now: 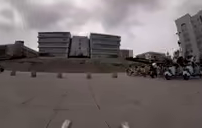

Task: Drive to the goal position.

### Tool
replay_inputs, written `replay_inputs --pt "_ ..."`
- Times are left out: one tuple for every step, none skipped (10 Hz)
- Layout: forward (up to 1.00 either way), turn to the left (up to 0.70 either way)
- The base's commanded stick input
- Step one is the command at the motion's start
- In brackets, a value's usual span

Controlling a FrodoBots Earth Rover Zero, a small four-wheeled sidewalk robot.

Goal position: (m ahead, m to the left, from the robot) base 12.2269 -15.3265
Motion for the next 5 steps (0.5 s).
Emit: replay_inputs --pt "1.0 -0.14" --pt "1.0 -0.1" --pt "1.0 -0.06" --pt "1.0 0.0" --pt "1.0 0.0"
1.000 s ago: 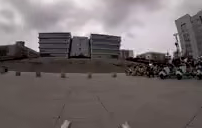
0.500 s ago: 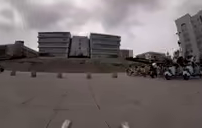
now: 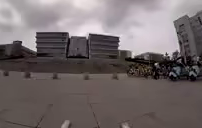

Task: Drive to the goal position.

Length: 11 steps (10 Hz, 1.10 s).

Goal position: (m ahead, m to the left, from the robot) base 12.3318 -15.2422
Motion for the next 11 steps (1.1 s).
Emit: replay_inputs --pt "1.0 0.0" --pt "1.0 0.0" --pt "1.0 0.0" --pt "1.0 0.0" --pt "1.0 0.0" --pt "1.0 0.0" --pt "1.0 0.0" --pt "1.0 0.0" --pt "1.0 0.0" --pt "1.0 0.0" --pt "1.0 0.0"
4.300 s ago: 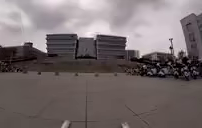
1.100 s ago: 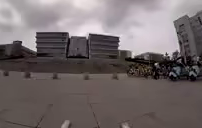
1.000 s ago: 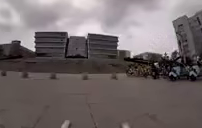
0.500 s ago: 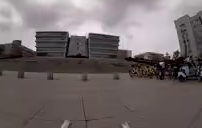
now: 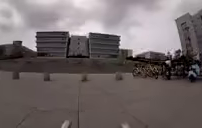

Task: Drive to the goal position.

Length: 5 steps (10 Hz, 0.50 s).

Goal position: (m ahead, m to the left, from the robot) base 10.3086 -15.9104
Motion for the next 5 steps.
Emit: replay_inputs --pt "1.0 0.0" --pt "1.0 0.0" --pt "1.0 0.0" --pt "1.0 -0.01" --pt "1.0 -0.16"
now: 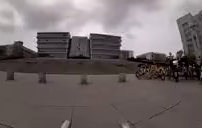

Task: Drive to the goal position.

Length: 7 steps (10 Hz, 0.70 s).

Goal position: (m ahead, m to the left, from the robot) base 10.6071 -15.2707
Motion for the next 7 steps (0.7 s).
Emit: replay_inputs --pt "1.0 -0.16" --pt "1.0 -0.08" --pt "1.0 -0.02" --pt "1.0 -0.15" --pt "1.0 -0.21" --pt "1.0 -0.13" --pt "1.0 -0.06"
